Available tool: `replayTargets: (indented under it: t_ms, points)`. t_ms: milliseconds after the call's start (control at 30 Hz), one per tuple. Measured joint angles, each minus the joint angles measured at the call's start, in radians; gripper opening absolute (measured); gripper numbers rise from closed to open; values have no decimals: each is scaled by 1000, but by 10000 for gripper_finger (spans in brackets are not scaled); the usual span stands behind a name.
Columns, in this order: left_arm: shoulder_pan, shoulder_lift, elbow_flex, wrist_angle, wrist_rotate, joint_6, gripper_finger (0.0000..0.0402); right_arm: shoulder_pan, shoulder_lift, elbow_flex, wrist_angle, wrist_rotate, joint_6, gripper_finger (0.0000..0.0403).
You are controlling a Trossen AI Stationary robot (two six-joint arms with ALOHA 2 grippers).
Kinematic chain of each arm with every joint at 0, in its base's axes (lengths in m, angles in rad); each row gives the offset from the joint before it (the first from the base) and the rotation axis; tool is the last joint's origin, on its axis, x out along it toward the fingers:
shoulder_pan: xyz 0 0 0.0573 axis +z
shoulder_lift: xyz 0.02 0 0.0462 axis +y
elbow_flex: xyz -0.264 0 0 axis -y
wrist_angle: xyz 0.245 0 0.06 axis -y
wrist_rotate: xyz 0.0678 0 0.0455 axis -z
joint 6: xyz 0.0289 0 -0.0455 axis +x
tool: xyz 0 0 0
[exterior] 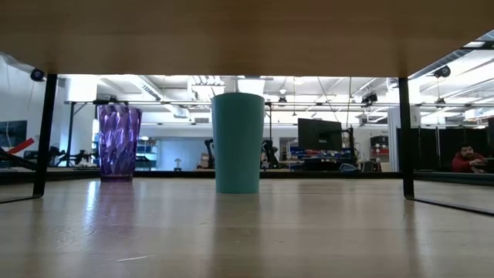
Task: Stack small to large cups/mugs on shelf
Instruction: Put the light blue mug on the shelf
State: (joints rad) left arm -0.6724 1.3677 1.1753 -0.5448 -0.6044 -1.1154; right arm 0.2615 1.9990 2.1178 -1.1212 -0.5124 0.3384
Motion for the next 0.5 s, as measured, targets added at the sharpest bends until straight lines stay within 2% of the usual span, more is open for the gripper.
replayTargets:
  t_ms: [100, 300, 400, 500]
  points:
    - [-2, -32, -1, 11, -3, -4, 0, -5, -19, 2, -3, 48, -15, 13]
    - [-13, -29, 12, 19, 25, -11, 0, -46, -65, 2, -27, 266, -18, 13]
    - [-25, -3, 9, 57, 79, -31, 0, -78, -72, 3, -28, 303, 20, 13]
    - [-43, 22, 9, 126, 85, -31, 0, -104, -68, 3, -26, 330, 48, 13]
